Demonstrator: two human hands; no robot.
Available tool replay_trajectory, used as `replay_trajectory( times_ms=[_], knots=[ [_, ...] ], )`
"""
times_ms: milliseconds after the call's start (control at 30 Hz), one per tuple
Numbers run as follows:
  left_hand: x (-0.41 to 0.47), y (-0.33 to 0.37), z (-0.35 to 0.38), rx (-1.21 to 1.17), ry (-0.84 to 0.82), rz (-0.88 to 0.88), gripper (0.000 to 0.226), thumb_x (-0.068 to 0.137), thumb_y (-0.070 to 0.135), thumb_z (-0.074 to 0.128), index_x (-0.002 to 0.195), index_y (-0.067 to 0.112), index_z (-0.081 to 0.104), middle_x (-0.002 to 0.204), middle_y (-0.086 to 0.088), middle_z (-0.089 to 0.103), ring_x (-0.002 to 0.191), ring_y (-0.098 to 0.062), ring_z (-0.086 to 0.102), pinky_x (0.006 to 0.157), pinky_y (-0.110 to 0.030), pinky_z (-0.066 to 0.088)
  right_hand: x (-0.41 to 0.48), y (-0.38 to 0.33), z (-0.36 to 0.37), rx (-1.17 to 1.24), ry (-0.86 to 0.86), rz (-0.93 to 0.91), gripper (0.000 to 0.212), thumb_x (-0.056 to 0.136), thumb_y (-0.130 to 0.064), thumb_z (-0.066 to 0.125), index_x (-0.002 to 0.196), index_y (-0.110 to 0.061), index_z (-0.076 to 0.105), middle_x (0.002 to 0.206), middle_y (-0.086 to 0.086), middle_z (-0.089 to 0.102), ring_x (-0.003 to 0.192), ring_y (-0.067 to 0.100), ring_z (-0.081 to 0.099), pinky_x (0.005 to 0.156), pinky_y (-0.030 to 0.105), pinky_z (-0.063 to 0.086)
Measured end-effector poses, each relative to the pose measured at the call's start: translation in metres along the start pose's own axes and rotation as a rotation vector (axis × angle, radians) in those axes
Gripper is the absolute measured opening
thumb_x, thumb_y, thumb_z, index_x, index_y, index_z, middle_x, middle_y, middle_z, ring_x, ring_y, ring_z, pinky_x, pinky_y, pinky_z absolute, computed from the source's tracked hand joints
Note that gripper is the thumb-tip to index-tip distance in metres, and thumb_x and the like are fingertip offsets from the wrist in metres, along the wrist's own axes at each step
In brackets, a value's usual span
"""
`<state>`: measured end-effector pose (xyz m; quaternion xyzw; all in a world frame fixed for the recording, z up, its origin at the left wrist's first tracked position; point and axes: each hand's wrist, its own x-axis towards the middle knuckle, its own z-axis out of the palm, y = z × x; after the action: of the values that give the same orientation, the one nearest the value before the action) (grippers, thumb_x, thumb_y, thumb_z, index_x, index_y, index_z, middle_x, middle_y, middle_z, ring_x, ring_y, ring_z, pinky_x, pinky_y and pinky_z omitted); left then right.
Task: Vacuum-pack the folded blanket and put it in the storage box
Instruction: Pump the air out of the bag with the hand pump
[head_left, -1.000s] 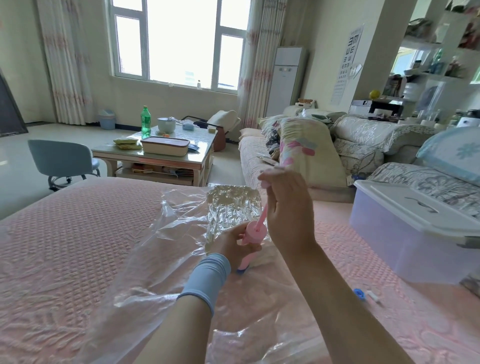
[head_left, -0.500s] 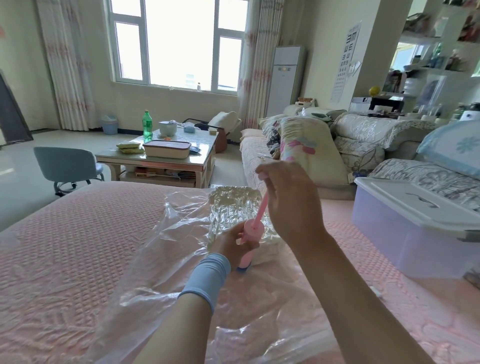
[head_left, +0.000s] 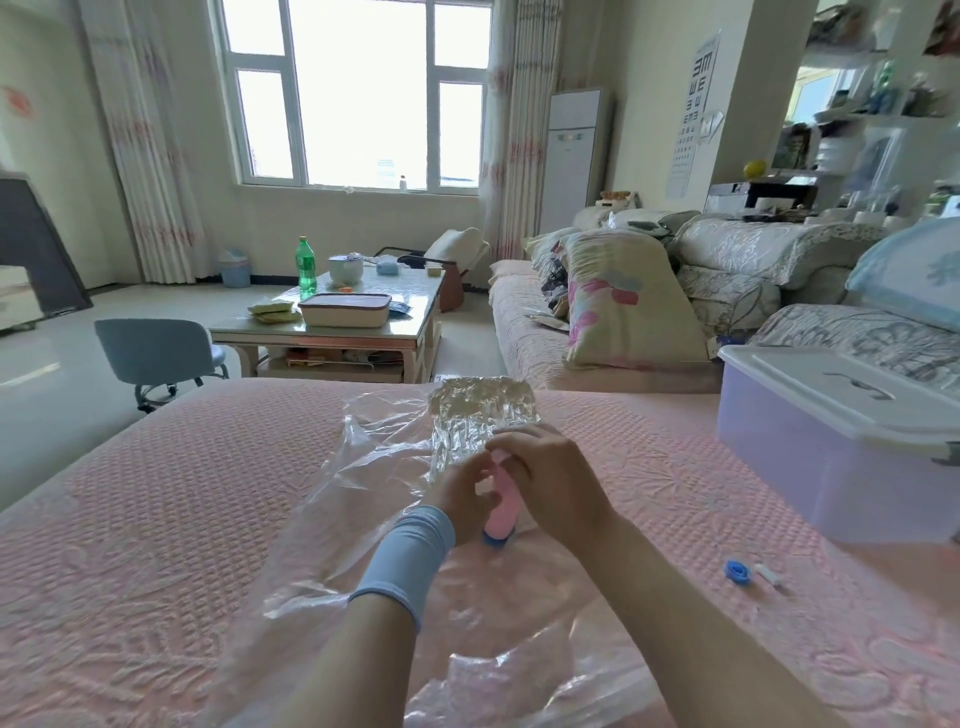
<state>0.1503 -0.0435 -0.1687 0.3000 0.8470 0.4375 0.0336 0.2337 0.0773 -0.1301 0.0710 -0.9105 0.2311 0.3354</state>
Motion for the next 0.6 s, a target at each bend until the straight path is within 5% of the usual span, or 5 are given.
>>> replay_trajectory(
  times_ms=[100, 267, 367, 433, 600],
  knots=[
    [-0.001, 0.015, -0.019, -0.189, 0.207, 0.068, 0.065, 0.087, -0.017, 0.038, 0.127, 0.031, 0.055, 0.119, 0.01, 0.063, 0.1, -0.001, 0.062, 0.085, -0.018, 0.05, 0.001, 0.014, 0.002, 0.139, -0.019, 0.109, 0.045, 0.086, -0.009, 0.074, 0.128, -0.024, 0.068, 0.14, 0.001, 0.057, 0.123, 0.006, 0.053, 0.104, 0.012, 0.038],
    [-0.001, 0.031, -0.037, -0.13, 0.24, 0.198, 0.035, 0.094, 0.02, 0.055, 0.124, 0.037, 0.057, 0.103, 0.017, 0.068, 0.09, -0.002, 0.065, 0.081, -0.027, 0.054, 0.006, 0.031, 0.014, 0.388, -0.08, 0.319, 0.117, 0.071, -0.028, 0.09, 0.158, -0.04, 0.013, 0.12, -0.019, 0.058, 0.102, -0.007, 0.06, 0.089, 0.021, 0.05],
    [-0.002, 0.035, -0.033, 0.05, 0.173, 0.202, 0.035, 0.085, 0.048, 0.06, 0.12, 0.049, 0.059, 0.093, 0.026, 0.065, 0.085, 0.007, 0.06, 0.076, -0.012, 0.046, 0.008, 0.032, 0.023, 0.527, 0.023, 0.392, 0.076, 0.068, -0.041, 0.085, 0.138, -0.035, 0.054, 0.107, -0.006, 0.073, 0.093, 0.013, 0.071, 0.079, 0.028, 0.059],
    [0.0, 0.035, -0.032, 0.115, 0.206, 0.214, 0.026, 0.084, 0.038, 0.067, 0.109, 0.042, 0.069, 0.09, 0.021, 0.063, 0.084, -0.005, 0.061, 0.078, -0.017, 0.047, 0.009, 0.03, 0.029, 0.507, 0.02, 0.384, 0.035, 0.068, -0.046, 0.073, 0.101, -0.038, 0.075, 0.083, -0.005, 0.076, 0.079, 0.019, 0.073, 0.07, 0.035, 0.06],
    [0.01, 0.038, -0.041, 0.297, 0.173, 0.253, 0.009, 0.088, 0.025, 0.063, 0.092, 0.023, 0.071, 0.087, 0.007, 0.062, 0.078, -0.017, 0.06, 0.075, -0.03, 0.05, 0.01, 0.035, 0.038, 0.601, -0.1, 0.333, 0.041, 0.064, -0.027, 0.088, 0.099, -0.041, 0.072, 0.092, -0.012, 0.076, 0.087, 0.013, 0.072, 0.078, 0.029, 0.059]
  ],
)
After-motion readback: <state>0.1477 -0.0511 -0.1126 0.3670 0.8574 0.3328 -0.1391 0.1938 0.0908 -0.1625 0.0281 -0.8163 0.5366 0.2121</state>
